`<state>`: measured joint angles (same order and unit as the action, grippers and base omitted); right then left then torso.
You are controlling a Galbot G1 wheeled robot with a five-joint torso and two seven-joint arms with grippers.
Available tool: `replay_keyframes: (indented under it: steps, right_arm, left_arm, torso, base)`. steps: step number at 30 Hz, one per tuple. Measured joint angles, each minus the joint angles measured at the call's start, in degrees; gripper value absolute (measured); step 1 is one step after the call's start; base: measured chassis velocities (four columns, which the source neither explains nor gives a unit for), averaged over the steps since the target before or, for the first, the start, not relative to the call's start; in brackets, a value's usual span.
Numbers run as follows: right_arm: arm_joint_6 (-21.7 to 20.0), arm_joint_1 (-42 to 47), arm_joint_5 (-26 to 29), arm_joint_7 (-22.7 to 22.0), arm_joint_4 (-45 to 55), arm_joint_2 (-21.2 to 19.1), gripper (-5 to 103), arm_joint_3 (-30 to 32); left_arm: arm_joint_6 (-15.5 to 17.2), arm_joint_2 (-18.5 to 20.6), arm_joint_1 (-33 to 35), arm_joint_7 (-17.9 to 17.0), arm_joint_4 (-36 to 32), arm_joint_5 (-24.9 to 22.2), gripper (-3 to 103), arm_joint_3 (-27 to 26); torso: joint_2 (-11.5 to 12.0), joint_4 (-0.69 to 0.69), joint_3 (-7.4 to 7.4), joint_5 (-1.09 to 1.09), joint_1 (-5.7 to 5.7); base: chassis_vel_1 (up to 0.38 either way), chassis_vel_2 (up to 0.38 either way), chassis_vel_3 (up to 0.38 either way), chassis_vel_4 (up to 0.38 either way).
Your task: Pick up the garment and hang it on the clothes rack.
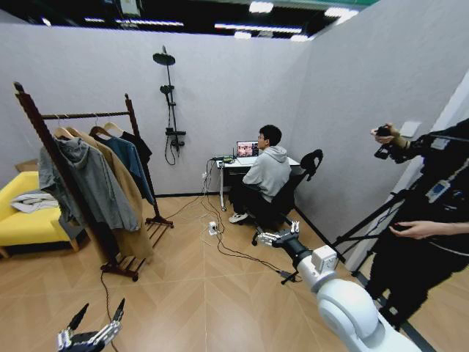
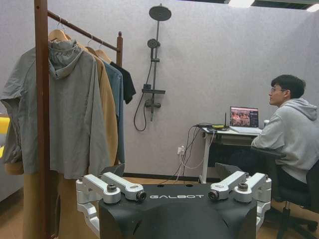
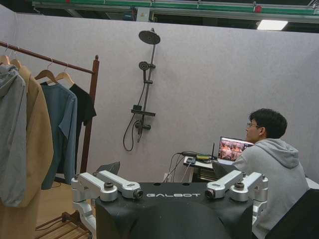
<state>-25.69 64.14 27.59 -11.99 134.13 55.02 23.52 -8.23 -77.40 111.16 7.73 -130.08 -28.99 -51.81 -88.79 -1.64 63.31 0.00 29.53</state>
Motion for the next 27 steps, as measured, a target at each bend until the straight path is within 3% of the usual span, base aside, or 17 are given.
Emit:
replay_keyframes:
  steps: [27]
  right_arm:
    - [-1.75,2.59,-0.37,-0.64,3.59,0.41,100,0.57]
  left_arm:
    - [0.00,0.00,0.00,0.00,0.00,0.00,100,0.00]
  torso:
    - [0.00,0.00,0.00,0.00,-0.01]
  base:
    - [0.000,0.000,0.000,0.000]
